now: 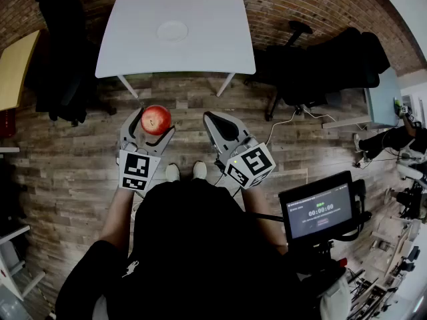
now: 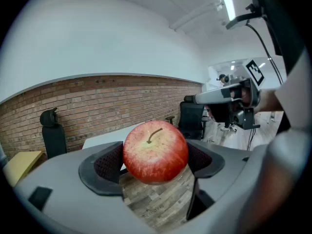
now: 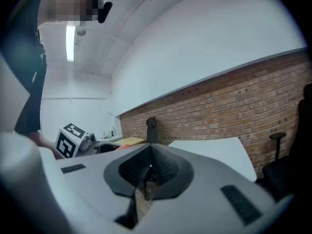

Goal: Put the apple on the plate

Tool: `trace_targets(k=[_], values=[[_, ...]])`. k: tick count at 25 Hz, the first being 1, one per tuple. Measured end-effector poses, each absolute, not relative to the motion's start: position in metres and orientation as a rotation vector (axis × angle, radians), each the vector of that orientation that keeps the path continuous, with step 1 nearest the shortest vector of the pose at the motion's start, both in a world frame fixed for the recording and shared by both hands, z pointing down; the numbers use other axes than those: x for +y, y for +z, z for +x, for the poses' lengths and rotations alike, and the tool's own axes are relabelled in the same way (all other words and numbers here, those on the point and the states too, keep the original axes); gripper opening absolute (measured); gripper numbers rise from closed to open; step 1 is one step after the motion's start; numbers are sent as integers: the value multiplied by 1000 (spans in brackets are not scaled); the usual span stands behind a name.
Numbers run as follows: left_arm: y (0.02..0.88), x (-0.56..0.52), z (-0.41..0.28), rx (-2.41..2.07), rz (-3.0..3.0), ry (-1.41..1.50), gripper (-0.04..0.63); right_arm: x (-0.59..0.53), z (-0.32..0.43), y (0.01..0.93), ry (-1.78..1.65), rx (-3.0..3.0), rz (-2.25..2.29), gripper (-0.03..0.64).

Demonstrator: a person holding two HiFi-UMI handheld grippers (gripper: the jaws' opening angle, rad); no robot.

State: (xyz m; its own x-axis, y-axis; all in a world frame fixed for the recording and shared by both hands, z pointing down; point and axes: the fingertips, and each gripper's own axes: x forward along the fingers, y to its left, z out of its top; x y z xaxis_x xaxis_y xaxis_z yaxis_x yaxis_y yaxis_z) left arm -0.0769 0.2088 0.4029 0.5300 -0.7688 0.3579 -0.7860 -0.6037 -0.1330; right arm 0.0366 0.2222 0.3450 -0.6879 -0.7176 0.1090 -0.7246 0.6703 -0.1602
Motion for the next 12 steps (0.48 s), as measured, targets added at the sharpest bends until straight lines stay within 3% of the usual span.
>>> trace_targets(k=[12], values=[[405,195,-85,-1341,2714,604,403,212,28,345,312,-2798,1241,3]])
